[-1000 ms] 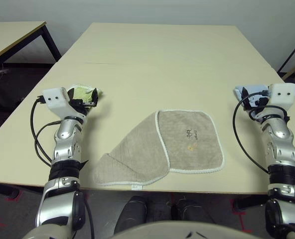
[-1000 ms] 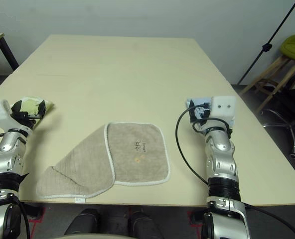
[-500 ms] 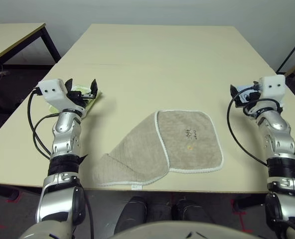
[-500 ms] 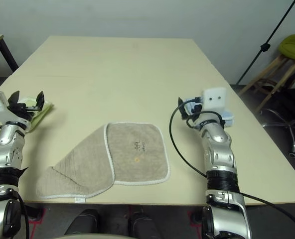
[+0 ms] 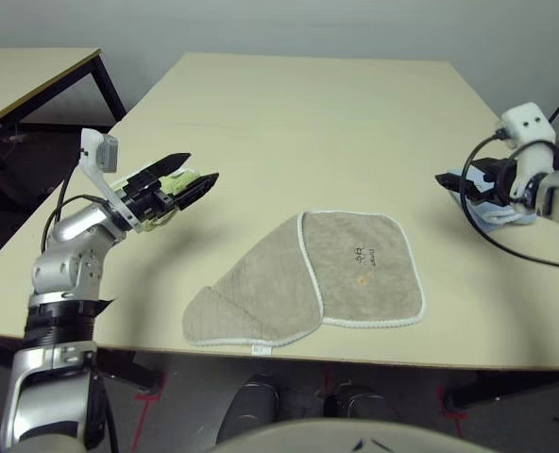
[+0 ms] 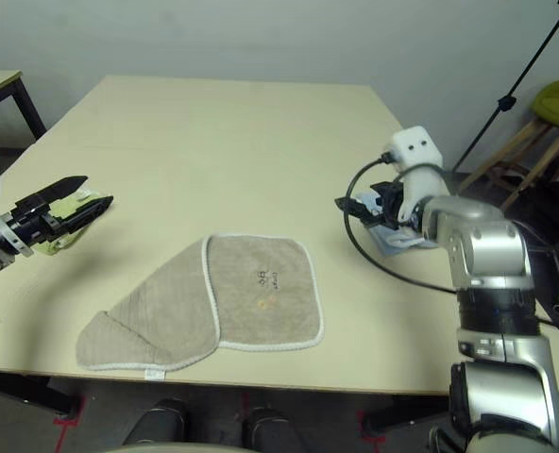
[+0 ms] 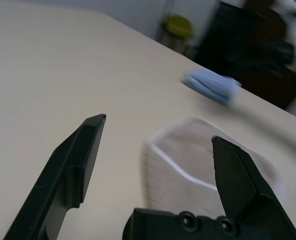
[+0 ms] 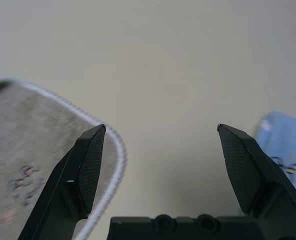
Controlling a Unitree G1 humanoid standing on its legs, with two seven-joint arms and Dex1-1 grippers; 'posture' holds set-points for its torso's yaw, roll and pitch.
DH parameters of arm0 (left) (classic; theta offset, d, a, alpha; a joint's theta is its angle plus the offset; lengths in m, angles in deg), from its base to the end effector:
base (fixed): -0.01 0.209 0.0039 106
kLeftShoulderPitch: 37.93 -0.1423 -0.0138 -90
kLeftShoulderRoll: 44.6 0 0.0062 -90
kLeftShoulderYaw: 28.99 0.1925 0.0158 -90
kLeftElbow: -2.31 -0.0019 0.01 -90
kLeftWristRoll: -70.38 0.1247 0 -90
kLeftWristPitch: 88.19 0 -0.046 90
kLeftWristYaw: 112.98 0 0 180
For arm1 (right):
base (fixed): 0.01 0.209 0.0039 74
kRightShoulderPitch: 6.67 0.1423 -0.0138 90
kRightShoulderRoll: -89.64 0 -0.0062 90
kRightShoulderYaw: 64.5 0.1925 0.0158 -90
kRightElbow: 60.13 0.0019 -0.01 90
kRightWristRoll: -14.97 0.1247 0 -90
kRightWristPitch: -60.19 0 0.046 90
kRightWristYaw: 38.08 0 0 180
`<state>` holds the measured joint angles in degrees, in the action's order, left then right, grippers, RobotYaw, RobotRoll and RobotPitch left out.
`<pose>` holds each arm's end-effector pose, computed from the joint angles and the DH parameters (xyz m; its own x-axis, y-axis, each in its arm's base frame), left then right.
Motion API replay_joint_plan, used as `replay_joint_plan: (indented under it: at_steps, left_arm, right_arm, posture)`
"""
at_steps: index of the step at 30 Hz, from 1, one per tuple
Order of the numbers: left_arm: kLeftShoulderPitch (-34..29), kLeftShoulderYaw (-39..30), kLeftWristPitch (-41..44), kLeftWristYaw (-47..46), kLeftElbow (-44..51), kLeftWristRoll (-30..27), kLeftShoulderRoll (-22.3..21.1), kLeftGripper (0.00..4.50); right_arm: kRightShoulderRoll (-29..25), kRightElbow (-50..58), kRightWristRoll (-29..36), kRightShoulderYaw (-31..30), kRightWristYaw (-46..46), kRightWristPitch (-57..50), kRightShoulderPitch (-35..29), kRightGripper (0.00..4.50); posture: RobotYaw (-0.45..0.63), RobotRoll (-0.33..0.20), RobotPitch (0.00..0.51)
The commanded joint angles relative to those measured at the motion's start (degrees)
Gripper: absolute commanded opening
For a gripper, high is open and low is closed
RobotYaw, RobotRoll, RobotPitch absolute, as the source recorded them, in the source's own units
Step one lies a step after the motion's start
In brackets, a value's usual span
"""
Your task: Fold the towel and set it aside.
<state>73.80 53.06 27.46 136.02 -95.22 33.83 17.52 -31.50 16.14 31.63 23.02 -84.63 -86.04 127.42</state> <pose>0.2483 0.2997 0.1541 0.4640 -0.8814 -0.0884 0.8810 0.4696 -0.0574 0.2876 -0.2862 0.2110 0.7458 0.3959 -0.5357 -0.4987 0.8651 -0.0549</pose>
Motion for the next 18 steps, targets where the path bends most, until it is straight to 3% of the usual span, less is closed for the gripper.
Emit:
replay_joint_plan:
  at_steps: [1,7,18]
  left_arm:
    - [-0.81,6.02,6.63,8.10,5.60,-1.79,-2.37,4.47]
    - [-1.37,12.18,10.73,13.82,11.52,-1.88,-3.04,4.47]
    - [-4.16,15.09,7.86,14.18,12.53,0.86,0.13,4.47]
  right_arm:
    - [-1.27,-4.52,-2.33,-7.89,-5.01,-4.59,3.93,4.50]
    - [1.56,-13.24,-7.20,-15.22,-7.50,-3.28,7.59,4.50]
    - [10.39,-26.76,-13.36,-16.92,-4.93,3.43,7.68,4.50]
  posture:
    - [0.17,0.000,0.000]
    - [0.16,0.000,0.000]
    - [0.16,0.000,0.000]
